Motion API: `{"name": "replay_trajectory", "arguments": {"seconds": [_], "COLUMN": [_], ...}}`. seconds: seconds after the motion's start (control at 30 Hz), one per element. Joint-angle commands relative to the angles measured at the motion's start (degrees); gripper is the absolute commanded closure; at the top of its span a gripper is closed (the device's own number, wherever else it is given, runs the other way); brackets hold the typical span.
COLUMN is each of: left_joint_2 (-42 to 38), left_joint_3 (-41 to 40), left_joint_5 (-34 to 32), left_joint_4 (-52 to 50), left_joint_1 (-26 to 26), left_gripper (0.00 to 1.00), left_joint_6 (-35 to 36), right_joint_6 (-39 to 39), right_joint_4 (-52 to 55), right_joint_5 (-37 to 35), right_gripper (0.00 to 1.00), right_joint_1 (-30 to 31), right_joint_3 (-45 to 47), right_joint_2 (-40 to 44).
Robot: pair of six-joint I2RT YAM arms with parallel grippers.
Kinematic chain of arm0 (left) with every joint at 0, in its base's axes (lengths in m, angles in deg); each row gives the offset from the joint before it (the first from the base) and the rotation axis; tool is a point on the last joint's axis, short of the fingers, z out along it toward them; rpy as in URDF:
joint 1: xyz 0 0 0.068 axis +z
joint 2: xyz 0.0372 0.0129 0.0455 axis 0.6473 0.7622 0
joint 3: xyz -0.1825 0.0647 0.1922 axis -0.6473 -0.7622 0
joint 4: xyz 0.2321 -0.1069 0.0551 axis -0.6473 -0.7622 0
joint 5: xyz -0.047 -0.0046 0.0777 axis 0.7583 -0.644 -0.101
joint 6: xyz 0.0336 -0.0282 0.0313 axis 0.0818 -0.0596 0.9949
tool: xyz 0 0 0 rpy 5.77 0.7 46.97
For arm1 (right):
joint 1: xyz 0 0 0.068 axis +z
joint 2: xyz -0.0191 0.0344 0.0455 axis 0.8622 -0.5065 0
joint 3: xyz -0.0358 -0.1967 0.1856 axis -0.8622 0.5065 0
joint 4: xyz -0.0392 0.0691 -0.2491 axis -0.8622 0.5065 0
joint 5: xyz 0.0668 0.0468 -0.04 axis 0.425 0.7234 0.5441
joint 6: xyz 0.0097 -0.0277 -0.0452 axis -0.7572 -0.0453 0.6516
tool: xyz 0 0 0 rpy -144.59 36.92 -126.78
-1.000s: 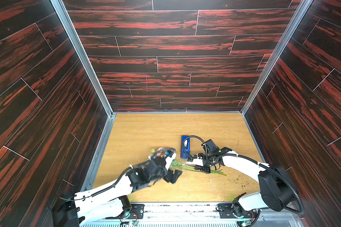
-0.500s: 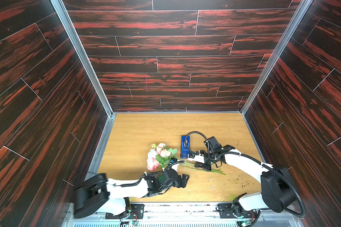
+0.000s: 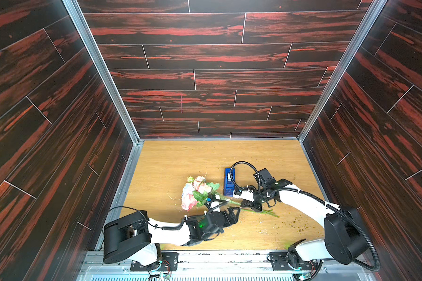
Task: Wrap bouquets with tape
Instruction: Pick up the unwrapped bouquet from the center of the board.
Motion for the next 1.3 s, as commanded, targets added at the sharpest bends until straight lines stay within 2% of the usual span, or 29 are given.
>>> {"name": "replay_trajectory", "arguments": {"seconds": [0.0,0.1,0.3,0.37,0.47,0.67,0.9,1.07,1.17,1.27], "left_joint_2": [0.0,-1.0,-3.0,-2.2,-0.7,1.3,4.4,6.5,7.6,8.1], "left_joint_3": [0.1,-2.5,-1.1,-0.9,-0.7,0.5,1.4,2.9,2.5,2.7], "left_joint_5": [-7.2,-12.9,-23.2,-25.9,-27.9,-31.0,-28.0,-23.4,-22.6,-21.8], "left_joint_4": [2.1,1.8,-3.5,-4.2,-2.1,-1.1,4.8,7.4,11.6,11.6], "left_joint_1": [-1.4,-2.0,-3.3,-3.3,-3.3,-3.2,-1.0,1.1,1.5,2.1], "left_gripper": [0.09,0.10,0.11,0.13,0.18,0.21,0.25,0.26,0.26,0.27], "left_joint_6": [-13.0,-21.4,-25.2,-28.5,-29.4,-30.4,-28.3,-27.1,-26.5,-27.0], "right_joint_6": [-0.1,-0.3,-0.8,-0.9,-0.9,-0.9,-0.8,-0.8,-0.8,-0.8], "right_joint_4": [0.4,-0.1,-0.6,-0.8,-0.7,-0.8,-0.7,-0.6,-0.6,-0.6], "right_joint_5": [3.2,3.4,3.9,4.2,4.3,4.9,5.0,5.2,5.2,5.4], "right_gripper": [1.00,1.00,1.00,1.00,1.00,1.00,1.00,1.00,1.00,1.00], "right_joint_1": [-0.2,-0.3,-0.4,-0.4,-0.4,-0.5,-0.4,-0.3,-0.3,-0.3], "right_joint_3": [-0.1,0.2,0.7,0.6,0.5,0.6,0.7,0.7,0.7,0.6], "right_joint_2": [2.1,2.8,3.6,3.8,4.0,4.1,4.1,4.0,4.0,3.8]}}
